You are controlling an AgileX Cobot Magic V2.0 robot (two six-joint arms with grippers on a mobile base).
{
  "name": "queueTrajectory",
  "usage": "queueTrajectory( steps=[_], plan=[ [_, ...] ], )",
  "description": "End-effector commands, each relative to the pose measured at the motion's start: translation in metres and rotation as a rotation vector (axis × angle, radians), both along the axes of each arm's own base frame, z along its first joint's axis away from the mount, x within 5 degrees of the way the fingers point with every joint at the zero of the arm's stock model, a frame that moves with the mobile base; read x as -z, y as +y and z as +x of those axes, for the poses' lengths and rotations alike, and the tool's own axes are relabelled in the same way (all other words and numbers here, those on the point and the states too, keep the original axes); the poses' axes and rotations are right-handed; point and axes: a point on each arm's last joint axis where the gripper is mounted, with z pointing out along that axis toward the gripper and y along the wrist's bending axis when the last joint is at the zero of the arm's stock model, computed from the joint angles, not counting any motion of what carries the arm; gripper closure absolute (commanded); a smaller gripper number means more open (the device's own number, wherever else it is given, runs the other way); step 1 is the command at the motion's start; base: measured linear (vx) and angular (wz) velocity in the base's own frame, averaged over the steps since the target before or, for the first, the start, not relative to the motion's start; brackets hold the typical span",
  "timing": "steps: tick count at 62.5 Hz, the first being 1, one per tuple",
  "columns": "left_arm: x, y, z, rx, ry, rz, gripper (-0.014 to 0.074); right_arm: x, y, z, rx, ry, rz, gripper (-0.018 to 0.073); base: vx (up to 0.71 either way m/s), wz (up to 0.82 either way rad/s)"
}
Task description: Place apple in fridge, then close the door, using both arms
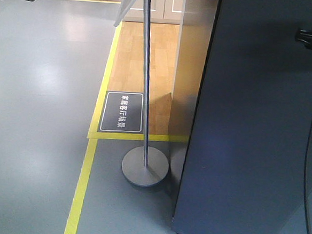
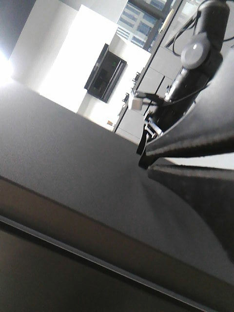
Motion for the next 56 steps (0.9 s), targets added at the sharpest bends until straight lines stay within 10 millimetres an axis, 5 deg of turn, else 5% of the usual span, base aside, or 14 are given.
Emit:
queueTrajectory(
  steps=[1,27,56],
  plan=[
    [-0.039,-0.001,-0.032,0.109,-0.112,-0.061,0.0571,-0.026,-0.006,0.002,0.056,-0.101,-0.02,0.0025,0.0,0.0],
    [-0.039,-0.001,-0.031,0.104,-0.111,-0.061,0.0571,-0.017,-0.023,0.032,0.079,-0.064,0.038,0.0025,0.0,0.0],
    [-0.038,-0.001,-0.03,0.097,-0.109,-0.054,0.0571,-0.021,-0.058,0.066,-0.178,0.099,0.122,0.0025,0.0,0.0]
  ],
)
